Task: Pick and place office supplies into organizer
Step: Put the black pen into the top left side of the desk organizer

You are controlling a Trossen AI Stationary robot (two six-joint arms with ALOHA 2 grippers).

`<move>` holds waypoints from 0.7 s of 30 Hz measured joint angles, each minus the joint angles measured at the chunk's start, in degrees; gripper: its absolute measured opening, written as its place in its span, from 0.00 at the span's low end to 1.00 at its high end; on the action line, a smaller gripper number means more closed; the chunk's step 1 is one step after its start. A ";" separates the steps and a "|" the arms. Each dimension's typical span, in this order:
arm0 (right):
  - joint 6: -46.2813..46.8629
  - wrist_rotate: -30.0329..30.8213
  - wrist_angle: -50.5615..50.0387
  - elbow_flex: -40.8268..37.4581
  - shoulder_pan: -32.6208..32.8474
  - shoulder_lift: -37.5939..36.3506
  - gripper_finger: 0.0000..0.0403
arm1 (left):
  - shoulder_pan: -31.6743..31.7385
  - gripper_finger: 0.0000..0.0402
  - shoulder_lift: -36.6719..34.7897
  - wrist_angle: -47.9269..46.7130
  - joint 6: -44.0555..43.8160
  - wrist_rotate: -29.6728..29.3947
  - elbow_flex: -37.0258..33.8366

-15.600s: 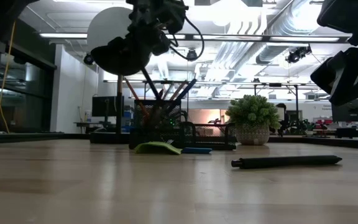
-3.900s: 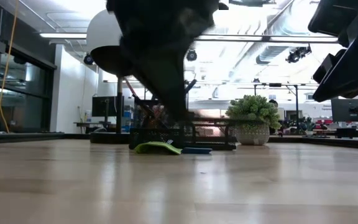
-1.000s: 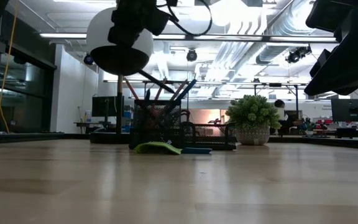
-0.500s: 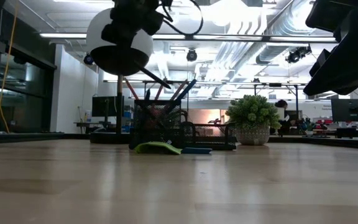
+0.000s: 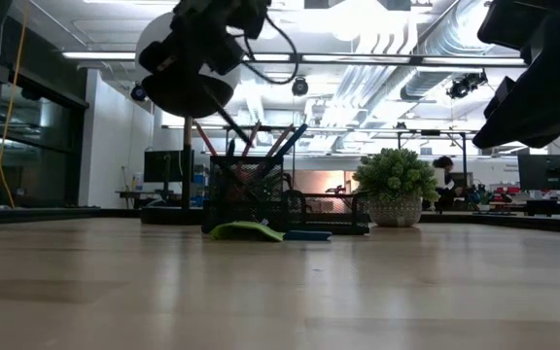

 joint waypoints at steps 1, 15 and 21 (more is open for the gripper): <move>0.00 0.36 0.00 0.00 0.00 -0.01 0.34 | 0.01 0.00 -0.02 -0.03 0.01 -0.40 -0.78; -0.42 1.84 0.22 0.00 0.00 -0.01 0.34 | -0.13 0.00 0.00 0.07 -0.52 -6.68 -5.52; -0.46 1.85 0.22 0.00 0.00 -0.01 0.34 | -0.13 0.00 0.00 0.58 -1.15 -6.79 -5.52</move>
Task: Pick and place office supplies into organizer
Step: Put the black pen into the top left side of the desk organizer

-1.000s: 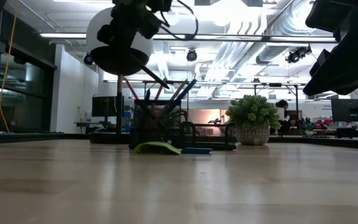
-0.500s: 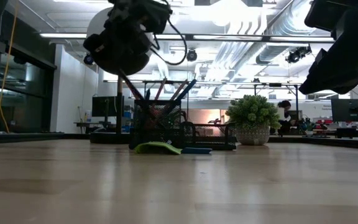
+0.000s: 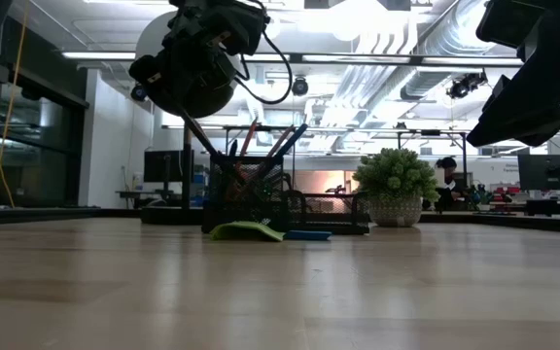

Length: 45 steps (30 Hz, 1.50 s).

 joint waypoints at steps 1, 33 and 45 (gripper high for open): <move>0.00 -0.01 -0.01 0.00 0.00 -0.01 0.34 | 0.00 0.00 0.00 0.16 -0.18 0.04 0.00; 0.09 -0.29 0.65 0.00 0.00 0.01 0.34 | 0.00 0.00 4.24 8.69 -2.08 5.65 0.26; 0.32 -0.13 0.63 0.00 0.00 -0.01 0.34 | 0.00 0.04 4.33 12.99 -2.92 2.31 0.24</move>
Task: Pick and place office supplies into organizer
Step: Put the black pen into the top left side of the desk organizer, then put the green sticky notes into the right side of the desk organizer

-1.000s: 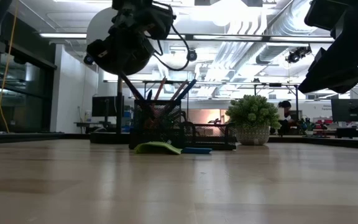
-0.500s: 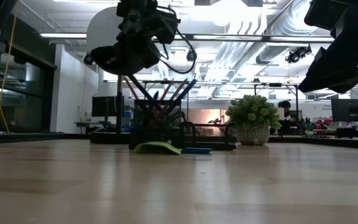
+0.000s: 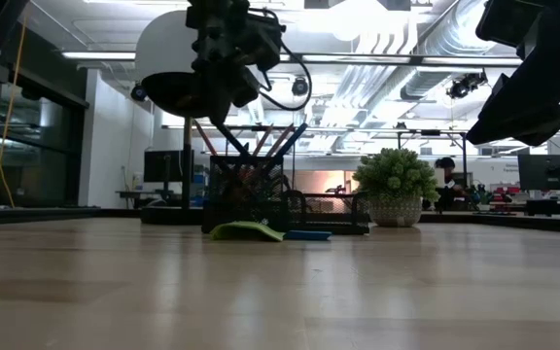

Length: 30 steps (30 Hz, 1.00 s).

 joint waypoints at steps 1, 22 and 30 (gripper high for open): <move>0.03 -0.01 0.01 -0.01 0.00 0.01 0.34 | 0.00 0.06 0.00 0.03 -0.14 -0.07 0.00; 0.29 -0.57 0.02 0.00 0.13 0.02 0.34 | -2.27 0.23 -3.85 -0.08 7.85 -7.05 0.00; 0.33 -0.43 0.02 -0.02 0.49 0.02 0.34 | -15.04 0.19 -12.30 2.84 1.22 -20.63 0.02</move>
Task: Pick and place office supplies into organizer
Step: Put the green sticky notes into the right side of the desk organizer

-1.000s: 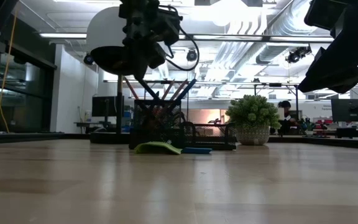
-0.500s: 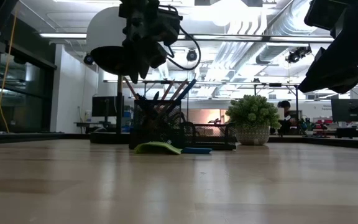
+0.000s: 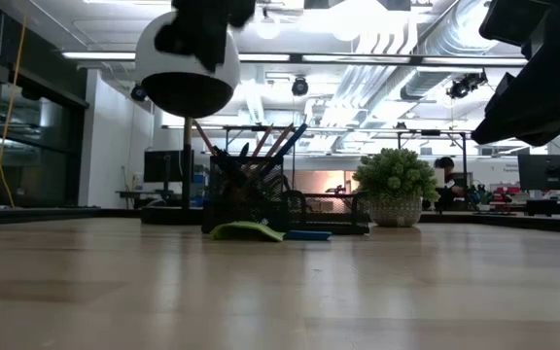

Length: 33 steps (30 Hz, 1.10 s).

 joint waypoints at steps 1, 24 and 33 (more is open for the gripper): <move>0.01 0.06 0.00 0.00 -0.01 0.00 0.34 | -2.13 0.18 -0.69 1.41 -1.29 -1.41 0.00; -29.12 -4.28 -6.26 24.93 -8.69 19.42 0.34 | -34.05 0.10 0.37 -9.76 -31.93 -25.78 0.00; -33.53 4.65 -15.70 44.64 -12.30 35.15 0.34 | -40.85 0.05 -0.86 -16.53 -30.46 -31.97 -1.53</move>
